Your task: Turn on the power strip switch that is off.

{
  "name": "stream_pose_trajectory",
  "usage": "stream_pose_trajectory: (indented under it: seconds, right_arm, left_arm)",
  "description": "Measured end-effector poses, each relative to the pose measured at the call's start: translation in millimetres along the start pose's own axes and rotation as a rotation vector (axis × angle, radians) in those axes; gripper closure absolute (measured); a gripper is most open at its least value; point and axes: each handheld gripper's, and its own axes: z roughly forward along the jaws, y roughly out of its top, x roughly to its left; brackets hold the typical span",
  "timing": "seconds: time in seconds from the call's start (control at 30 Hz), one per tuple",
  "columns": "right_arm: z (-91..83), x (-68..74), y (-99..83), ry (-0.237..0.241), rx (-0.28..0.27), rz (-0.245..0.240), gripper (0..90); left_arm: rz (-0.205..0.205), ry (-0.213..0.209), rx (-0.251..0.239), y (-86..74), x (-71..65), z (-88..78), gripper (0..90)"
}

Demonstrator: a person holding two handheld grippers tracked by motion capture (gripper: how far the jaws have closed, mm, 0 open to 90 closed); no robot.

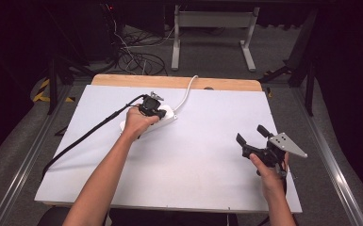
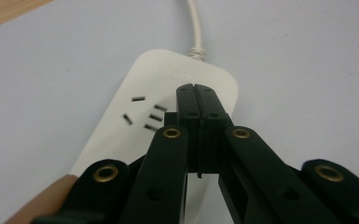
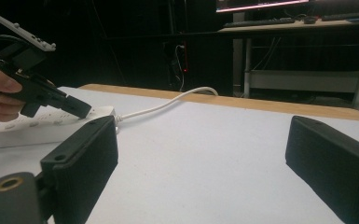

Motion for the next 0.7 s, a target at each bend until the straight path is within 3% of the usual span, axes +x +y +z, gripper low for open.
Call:
stream_pose_trajectory:
  seconds: [0.07, 0.23, 0.37, 0.7]
  right_arm:
    - [0.6, 0.7, 0.0, 0.001, 0.003, -0.001, 10.0]
    - [1.3, 1.9, 0.5, 0.001, 0.002, -0.004, 10.0]
    - [1.7, 2.5, 1.0, 0.003, -0.001, -0.002, 10.0]
    - [1.2, 2.3, 2.1, 0.004, -0.008, 0.003, 10.1]
  left_arm:
    - [-0.004, -0.006, 0.002, -1.7, 1.0, -1.5, 90.0]
    - [0.027, 0.029, 0.006, -3.6, -3.6, -2.0, 90.0]
    - [0.023, 0.019, 0.002, -4.0, -4.1, -1.1, 90.0]
    - [0.037, 0.056, 0.01, -2.6, -9.8, 1.8, 90.0]
